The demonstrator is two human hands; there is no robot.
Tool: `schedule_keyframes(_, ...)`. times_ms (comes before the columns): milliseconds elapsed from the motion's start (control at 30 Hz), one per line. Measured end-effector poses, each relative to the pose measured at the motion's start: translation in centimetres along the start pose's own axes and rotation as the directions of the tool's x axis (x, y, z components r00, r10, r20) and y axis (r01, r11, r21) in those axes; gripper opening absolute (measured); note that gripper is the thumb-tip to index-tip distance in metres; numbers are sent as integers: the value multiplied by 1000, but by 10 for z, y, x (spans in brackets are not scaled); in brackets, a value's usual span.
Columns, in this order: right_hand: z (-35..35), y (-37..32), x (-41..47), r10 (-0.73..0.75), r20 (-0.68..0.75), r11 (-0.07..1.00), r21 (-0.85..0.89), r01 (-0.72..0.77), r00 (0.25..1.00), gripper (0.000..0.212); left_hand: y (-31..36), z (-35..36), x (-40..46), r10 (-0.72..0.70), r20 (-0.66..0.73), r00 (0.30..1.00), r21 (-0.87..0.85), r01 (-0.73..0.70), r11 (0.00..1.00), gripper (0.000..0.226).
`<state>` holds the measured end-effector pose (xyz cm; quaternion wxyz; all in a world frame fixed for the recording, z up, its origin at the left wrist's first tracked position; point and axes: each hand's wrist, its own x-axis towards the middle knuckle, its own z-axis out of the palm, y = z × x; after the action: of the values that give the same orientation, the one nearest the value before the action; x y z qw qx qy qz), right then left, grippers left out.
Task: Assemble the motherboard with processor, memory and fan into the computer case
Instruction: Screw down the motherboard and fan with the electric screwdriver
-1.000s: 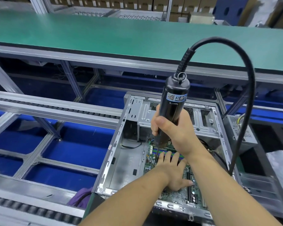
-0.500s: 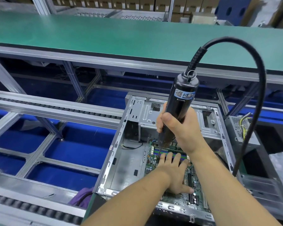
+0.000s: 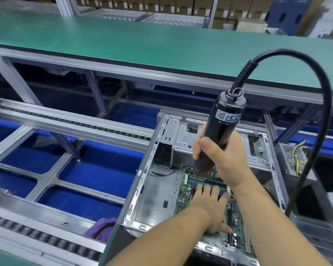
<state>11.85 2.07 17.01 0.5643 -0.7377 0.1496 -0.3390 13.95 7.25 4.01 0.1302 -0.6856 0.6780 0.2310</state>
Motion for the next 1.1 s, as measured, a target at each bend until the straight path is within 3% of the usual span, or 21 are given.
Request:
schedule_keyframes(400,-2,-4,0,-27,-4,998,49,27,1000,45,-2,3,2,18,-56,998,-21,-19,1000,94)
schedule_keyframes(767,-1,0,8,25,-31,999,43,-24,999,52,-3,5,7,16,-6,1000,-30,-16,999,98)
schedule_keyframes(967,-1,4,13,31,-10,998,47,-31,999,27,-4,4,10,14,37,999,-61,-12,998,103)
schedule_keyframes(1100,11,7,14,34,45,998,49,-37,998,54,-3,5,10,20,30,999,-43,-19,999,101)
